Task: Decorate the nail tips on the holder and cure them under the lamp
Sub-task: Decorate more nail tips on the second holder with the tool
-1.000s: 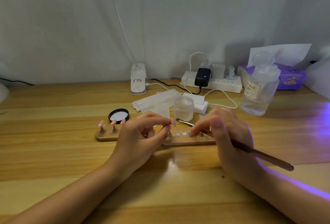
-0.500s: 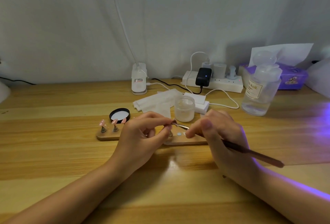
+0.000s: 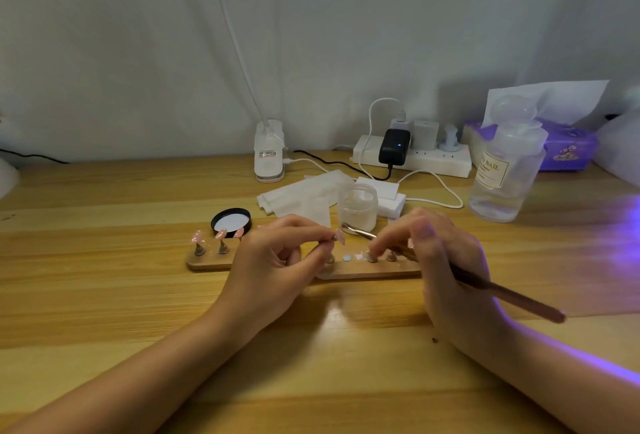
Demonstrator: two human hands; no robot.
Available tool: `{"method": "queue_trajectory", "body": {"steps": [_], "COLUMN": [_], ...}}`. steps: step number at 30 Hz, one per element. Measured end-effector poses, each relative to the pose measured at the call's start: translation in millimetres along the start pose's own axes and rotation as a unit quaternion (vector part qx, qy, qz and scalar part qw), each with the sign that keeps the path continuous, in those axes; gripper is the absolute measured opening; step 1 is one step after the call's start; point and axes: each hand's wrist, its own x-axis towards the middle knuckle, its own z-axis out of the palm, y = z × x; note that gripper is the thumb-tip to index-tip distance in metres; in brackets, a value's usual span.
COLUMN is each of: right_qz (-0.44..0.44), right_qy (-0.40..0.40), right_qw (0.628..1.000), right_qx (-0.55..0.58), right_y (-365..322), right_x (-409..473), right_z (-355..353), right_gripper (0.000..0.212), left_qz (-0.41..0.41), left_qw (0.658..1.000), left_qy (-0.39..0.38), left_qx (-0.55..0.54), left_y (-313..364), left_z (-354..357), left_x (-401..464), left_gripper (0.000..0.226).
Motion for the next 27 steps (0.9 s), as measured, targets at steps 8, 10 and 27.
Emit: {"method": "queue_trajectory", "body": {"steps": [8,10,27], "right_qz": [0.014,0.004,0.030], "right_qy": [-0.002,0.002,-0.001], "right_qw": [1.000,1.000,1.000], "right_qx": [0.025,0.007,0.011], "right_y": [-0.6,-2.5,-1.3], "right_x": [-2.5,-0.6,-4.8], "right_z": [-2.4,1.0,-2.7], "right_gripper": [0.053,0.045,0.048], "left_qz": [-0.001,0.002,0.010], "left_qw": [1.000,1.000,1.000], "left_qy": [-0.002,-0.003,0.011], "left_qx": [-0.007,-0.008,-0.001], "left_y": [2.2,3.1,4.5], "left_z": [-0.2,-0.3,-1.3], "left_x": [-0.2,-0.2,0.8], "left_gripper": [0.014,0.014,0.012]}}
